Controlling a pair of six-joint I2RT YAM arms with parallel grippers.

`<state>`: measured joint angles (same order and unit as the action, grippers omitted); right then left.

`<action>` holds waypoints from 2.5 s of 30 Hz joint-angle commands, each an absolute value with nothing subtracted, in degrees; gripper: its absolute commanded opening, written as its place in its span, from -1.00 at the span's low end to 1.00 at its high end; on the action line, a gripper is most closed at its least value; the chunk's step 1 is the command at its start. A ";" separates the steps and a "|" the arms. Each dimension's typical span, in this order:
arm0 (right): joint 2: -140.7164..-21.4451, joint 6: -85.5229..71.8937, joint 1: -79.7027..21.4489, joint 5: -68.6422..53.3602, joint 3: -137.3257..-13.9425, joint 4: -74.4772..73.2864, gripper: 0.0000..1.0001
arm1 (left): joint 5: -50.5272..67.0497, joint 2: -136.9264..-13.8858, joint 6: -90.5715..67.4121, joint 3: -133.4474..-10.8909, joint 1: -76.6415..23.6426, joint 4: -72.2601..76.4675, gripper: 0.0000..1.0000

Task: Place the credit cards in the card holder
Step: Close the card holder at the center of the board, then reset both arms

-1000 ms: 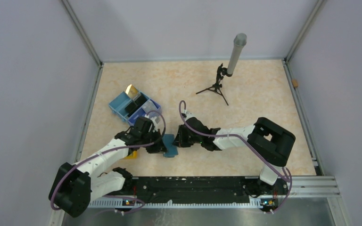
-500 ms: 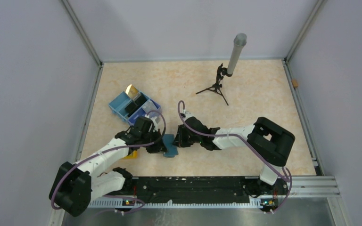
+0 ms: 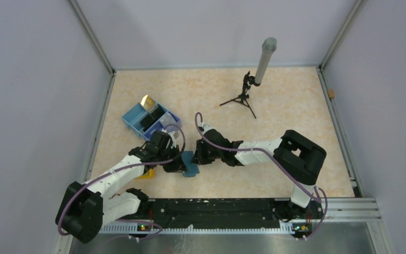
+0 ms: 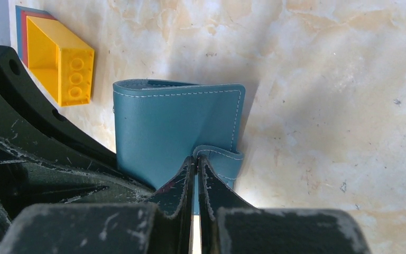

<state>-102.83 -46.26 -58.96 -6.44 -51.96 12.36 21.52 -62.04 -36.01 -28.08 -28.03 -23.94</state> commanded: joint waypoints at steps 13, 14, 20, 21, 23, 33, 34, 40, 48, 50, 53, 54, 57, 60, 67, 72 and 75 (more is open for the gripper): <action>-109.99 -42.83 -60.89 -13.67 -60.99 16.07 -1.00 | 23.94 -64.78 -32.96 -26.41 -29.64 -23.31 -1.00; -110.60 -42.56 -60.88 -14.16 -61.63 15.94 -1.00 | 24.03 -64.65 -32.96 -26.33 -29.66 -23.25 -1.00; -113.30 -41.24 -61.15 -16.63 -64.70 14.98 -1.00 | 25.21 -64.03 -32.79 -26.02 -29.88 -22.27 -1.00; -113.80 -41.01 -61.17 -17.12 -65.22 14.95 -1.00 | 25.41 -63.92 -32.76 -25.96 -29.94 -22.12 -1.00; -114.68 -40.96 -61.25 -17.84 -66.02 14.94 -1.00 | 25.58 -63.77 -32.78 -25.93 -30.04 -21.83 -1.00; -108.89 -39.51 -61.20 -12.16 -64.76 8.39 -1.00 | 18.41 -64.17 -35.32 -26.48 -29.75 -24.38 -1.00; -108.02 -39.36 -61.15 -11.28 -64.24 7.49 -1.00 | 17.41 -64.09 -35.62 -26.37 -29.60 -24.16 -1.00; -96.63 -39.13 -60.41 -5.72 -58.32 1.77 -0.66 | 14.33 -65.31 -37.65 -25.59 -28.29 -18.60 -0.99; -81.90 -39.93 -55.70 0.39 -48.95 -6.31 -0.06 | 12.09 -68.66 -37.06 -25.48 -27.06 -13.71 -0.14; -77.89 -40.19 -53.42 1.92 -46.01 -7.22 0.05 | 11.04 -67.19 -36.55 -25.61 -26.57 -14.19 0.19; -72.55 -39.69 -49.09 2.89 -41.99 -8.85 0.17 | 8.61 -62.68 -35.45 -26.92 -26.20 -16.74 0.61; -70.79 -39.19 -47.42 3.09 -40.94 -9.57 0.21 | 8.02 -60.71 -34.90 -27.50 -26.13 -17.70 0.70; -65.82 -37.27 -42.08 3.90 -38.67 -13.19 0.31 | 5.95 -54.82 -33.65 -29.88 -25.52 -20.75 0.93; -60.48 -34.93 -37.66 8.03 -38.19 -17.81 0.40 | 3.40 -49.45 -32.53 -33.47 -23.36 -24.53 0.97; -47.03 -30.10 -34.37 21.59 -40.79 -24.52 0.57 | 3.06 -45.49 -26.75 -45.91 -11.64 -32.34 0.97; -39.40 -26.62 -34.37 29.22 -41.30 -24.77 0.69 | 2.07 -44.19 -22.13 -52.90 -2.91 -34.98 0.97; -37.63 -23.84 -34.39 31.68 -41.56 -25.16 0.70 | -4.97 -41.35 -21.39 -52.92 -2.37 -34.89 0.97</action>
